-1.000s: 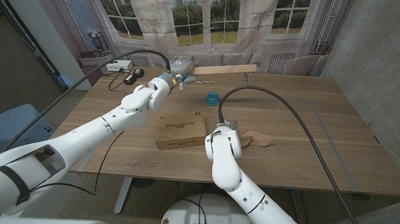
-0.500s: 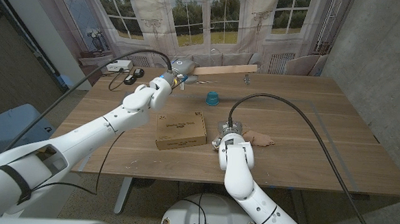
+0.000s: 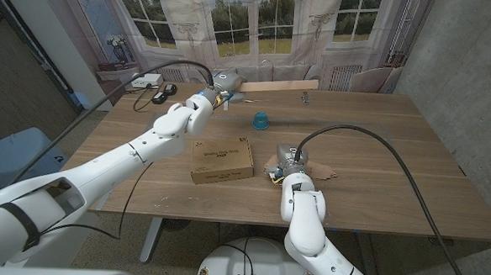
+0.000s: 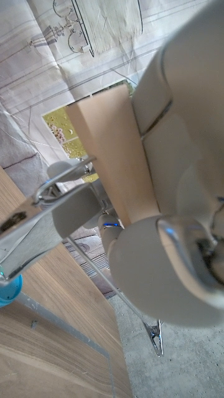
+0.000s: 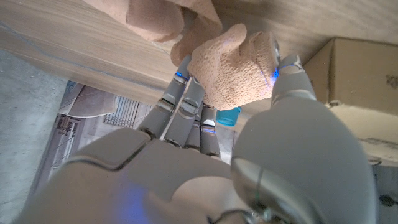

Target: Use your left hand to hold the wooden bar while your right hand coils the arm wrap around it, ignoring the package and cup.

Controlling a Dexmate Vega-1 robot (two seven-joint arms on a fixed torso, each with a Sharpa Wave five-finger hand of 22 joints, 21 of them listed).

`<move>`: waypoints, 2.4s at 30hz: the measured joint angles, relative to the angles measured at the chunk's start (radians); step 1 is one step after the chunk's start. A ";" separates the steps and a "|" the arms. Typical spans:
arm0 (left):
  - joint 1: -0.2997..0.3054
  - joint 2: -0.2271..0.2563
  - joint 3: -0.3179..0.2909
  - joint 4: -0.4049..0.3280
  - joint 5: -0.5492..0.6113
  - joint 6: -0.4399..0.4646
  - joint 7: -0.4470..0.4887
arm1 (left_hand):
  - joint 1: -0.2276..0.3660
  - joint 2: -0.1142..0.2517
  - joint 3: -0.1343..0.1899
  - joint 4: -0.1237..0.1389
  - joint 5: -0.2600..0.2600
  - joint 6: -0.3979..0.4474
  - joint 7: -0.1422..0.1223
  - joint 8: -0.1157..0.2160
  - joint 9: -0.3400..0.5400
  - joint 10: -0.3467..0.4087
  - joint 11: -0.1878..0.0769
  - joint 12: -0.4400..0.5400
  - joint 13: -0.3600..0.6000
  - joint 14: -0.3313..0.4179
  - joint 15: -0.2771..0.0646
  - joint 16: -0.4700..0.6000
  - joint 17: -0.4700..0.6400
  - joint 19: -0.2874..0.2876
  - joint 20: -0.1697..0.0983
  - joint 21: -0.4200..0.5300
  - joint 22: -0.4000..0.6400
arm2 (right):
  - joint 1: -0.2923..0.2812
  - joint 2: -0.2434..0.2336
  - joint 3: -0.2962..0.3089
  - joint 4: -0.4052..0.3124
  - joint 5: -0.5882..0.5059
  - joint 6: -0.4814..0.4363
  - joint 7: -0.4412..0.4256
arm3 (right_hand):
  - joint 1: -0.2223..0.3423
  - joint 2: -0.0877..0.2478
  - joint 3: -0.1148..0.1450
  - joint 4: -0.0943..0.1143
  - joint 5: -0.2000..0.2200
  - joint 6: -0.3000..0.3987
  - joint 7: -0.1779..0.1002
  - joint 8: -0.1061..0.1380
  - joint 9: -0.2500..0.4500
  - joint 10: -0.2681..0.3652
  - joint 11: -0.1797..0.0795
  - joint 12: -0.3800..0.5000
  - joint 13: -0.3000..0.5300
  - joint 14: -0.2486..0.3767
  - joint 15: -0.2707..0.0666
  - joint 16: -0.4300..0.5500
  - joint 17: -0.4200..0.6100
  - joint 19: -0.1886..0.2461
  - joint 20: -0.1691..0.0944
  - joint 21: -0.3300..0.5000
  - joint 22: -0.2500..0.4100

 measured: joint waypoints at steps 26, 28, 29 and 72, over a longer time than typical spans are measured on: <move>0.004 -0.019 0.015 -0.038 0.037 0.034 -0.030 | 0.000 0.000 0.012 -0.005 0.000 -0.004 0.004 0.008 -0.005 0.000 0.000 0.000 -0.003 -0.005 -0.005 0.000 -0.005 -0.004 -0.004 0.013 -0.007 | -0.176 -0.098 0.156 -0.178 0.643 0.152 -0.810 | 0.016 -0.016 0.000 0.000 -0.023 0.000 0.000 0.046 0.019 0.000 0.000 0.018 0.000 0.011 -0.003 0.008 0.078 -0.007 0.014 0.052 0.012; 0.006 -0.020 0.015 -0.040 0.039 0.036 -0.031 | 0.000 0.000 0.012 -0.005 0.000 -0.004 0.004 0.008 -0.005 0.000 0.000 0.004 0.002 -0.005 -0.005 0.000 -0.005 -0.004 -0.004 0.015 -0.007 | -0.189 -0.115 0.173 -0.198 0.677 0.169 -0.847 | 0.016 -0.016 0.000 0.000 -0.023 0.000 0.000 0.046 0.019 0.000 0.000 0.018 0.000 0.011 -0.003 0.008 0.081 -0.012 0.019 0.053 0.012; 0.006 -0.021 0.015 -0.042 0.041 0.037 -0.031 | 0.000 0.000 0.012 -0.005 0.000 -0.004 0.004 0.008 -0.005 0.000 0.000 0.004 0.005 -0.005 -0.005 0.004 -0.005 -0.004 -0.004 0.015 -0.007 | -0.192 -0.118 0.176 -0.202 0.690 0.176 -0.861 | 0.016 -0.016 0.000 0.000 -0.023 0.000 0.000 0.046 0.019 0.000 0.000 0.018 0.000 0.011 -0.003 0.008 0.084 -0.012 0.019 0.053 0.012; -0.031 -0.056 0.048 -0.004 0.066 0.007 -0.061 | -0.027 -0.008 0.028 -0.011 -0.006 0.022 -0.007 0.026 -0.049 0.002 0.002 0.026 0.012 -0.020 -0.002 0.008 -0.005 -0.021 0.000 0.025 -0.020 | -0.299 -0.139 0.377 -0.348 0.935 0.648 -1.284 | 0.028 -0.028 0.000 0.000 -0.035 0.007 0.007 0.081 0.008 0.023 0.002 0.018 0.000 0.040 -0.018 0.022 0.131 -0.006 0.025 0.126 0.021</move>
